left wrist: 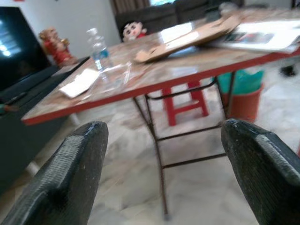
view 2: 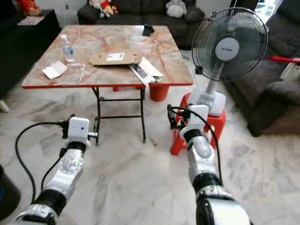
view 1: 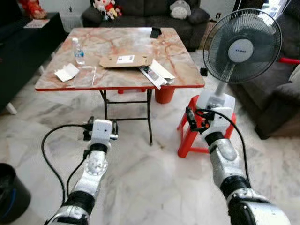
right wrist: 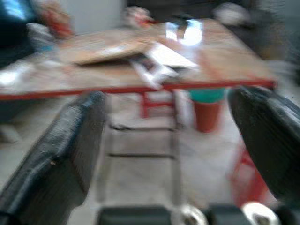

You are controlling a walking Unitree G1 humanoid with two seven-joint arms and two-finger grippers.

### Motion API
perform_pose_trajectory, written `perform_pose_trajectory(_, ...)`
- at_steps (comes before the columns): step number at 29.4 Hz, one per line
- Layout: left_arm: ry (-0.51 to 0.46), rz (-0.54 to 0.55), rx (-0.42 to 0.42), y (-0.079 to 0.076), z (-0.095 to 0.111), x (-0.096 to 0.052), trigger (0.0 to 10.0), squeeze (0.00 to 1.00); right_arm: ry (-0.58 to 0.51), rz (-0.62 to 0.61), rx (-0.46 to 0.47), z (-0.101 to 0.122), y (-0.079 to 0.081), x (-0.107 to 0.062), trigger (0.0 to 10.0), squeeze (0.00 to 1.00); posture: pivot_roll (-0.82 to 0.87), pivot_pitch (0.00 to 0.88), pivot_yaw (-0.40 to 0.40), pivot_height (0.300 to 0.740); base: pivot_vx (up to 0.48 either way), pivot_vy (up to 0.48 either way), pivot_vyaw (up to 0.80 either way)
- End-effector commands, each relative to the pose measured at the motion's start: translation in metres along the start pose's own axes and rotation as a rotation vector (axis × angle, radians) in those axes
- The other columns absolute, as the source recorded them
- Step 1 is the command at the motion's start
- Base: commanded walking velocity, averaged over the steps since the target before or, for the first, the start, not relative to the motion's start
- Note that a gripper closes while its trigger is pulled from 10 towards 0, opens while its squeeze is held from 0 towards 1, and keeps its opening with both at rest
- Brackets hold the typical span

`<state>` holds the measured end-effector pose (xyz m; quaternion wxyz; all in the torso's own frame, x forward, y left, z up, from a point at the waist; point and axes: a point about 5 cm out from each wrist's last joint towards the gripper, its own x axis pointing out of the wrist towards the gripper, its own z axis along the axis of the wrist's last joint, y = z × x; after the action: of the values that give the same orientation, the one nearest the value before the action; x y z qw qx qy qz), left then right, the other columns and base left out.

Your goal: Picking trash to rubbish bin

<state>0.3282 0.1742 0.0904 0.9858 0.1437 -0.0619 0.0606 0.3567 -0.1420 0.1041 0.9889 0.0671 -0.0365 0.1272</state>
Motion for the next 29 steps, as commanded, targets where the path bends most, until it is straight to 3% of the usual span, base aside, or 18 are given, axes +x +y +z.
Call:
perform_pose_trajectory(1, -0.012, -0.004, -0.019, -0.0050, 0.0047, 0.0017, 10.0, 0.00, -0.019, -0.020, -0.039, 0.0050, -0.0108, -0.0026, 10.0, 0.00, 0.01, 0.000, -0.016, 0.740, 0.326, 0.000, 0.00)
perform_pose_trajectory(10, -0.015, -0.011, -0.022, -0.0077, 0.0060, 0.0017, 10.0, 0.00, -0.029, 0.001, -0.037, 0.0065, -0.0082, -0.0016, 10.0, 0.00, 0.01, 0.000, -0.013, 0.740, 0.319, 0.000, 0.71)
perform_pose_trajectory(29, -0.013, -0.009, -0.025, -0.0081, 0.0080, 0.0045, 10.0, 0.00, -0.025, 0.005, -0.025, 0.0060, -0.0092, -0.0023, 10.0, 0.00, -0.01, 0.000, -0.014, 0.740, 0.328, 0.000, 0.00)
